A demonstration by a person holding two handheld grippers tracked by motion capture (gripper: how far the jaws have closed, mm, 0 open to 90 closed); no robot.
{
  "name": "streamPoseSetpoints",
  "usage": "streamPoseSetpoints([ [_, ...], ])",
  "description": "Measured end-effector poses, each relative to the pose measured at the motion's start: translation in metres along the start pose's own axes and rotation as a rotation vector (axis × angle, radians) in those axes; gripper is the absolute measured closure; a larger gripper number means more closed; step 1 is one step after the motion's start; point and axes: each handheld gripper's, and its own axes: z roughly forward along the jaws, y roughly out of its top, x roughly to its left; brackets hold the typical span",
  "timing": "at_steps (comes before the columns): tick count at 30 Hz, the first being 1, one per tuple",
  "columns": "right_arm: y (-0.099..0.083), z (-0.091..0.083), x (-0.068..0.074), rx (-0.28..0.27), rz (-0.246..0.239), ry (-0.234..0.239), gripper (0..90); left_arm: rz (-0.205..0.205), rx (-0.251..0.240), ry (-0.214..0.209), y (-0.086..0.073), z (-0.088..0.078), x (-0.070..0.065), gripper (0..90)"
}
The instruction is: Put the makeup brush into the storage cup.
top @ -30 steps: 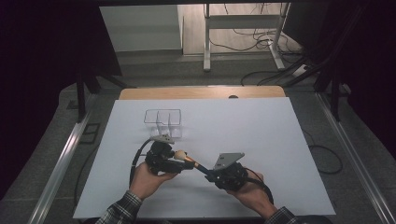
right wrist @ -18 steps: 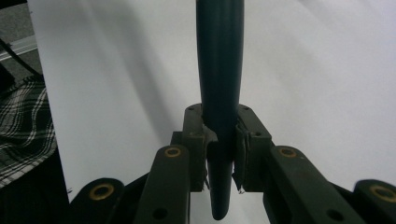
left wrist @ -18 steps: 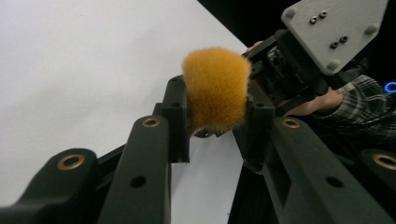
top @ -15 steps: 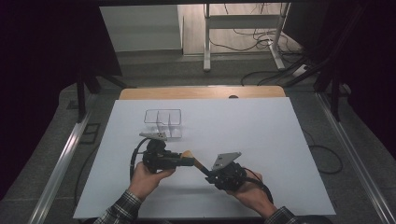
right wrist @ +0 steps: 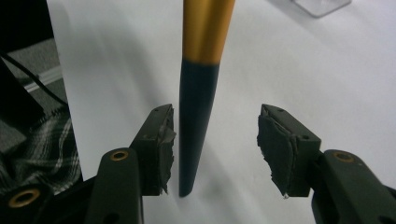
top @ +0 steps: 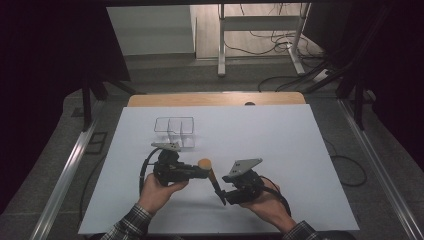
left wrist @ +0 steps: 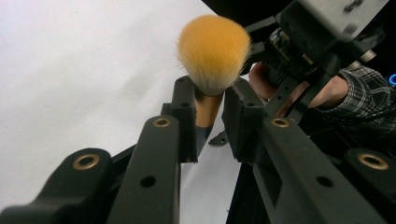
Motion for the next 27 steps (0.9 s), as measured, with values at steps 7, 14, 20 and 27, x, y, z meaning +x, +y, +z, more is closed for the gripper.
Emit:
streamPoseSetpoints([
  [7, 0.003, 0.001, 0.002, -0.042, 0.033, 0.052, 74.1, 0.005, 0.007, 0.003, 0.0, 0.004, -0.001, 75.5],
  [14, 0.004, -0.004, 0.0, -0.081, 0.072, 0.063, 74.8, 0.039, -0.036, 0.024, 0.001, 0.003, -0.003, 60.2],
  [20, 0.003, -0.004, 0.0, -0.088, 0.079, 0.052, 74.8, 0.037, -0.027, 0.056, -0.002, 0.009, -0.002, 35.1],
  [27, 0.003, -0.006, 0.0, -0.113, 0.091, 0.058, 74.8, 0.037, -0.045, 0.031, -0.004, 0.019, -0.001, 32.7],
])
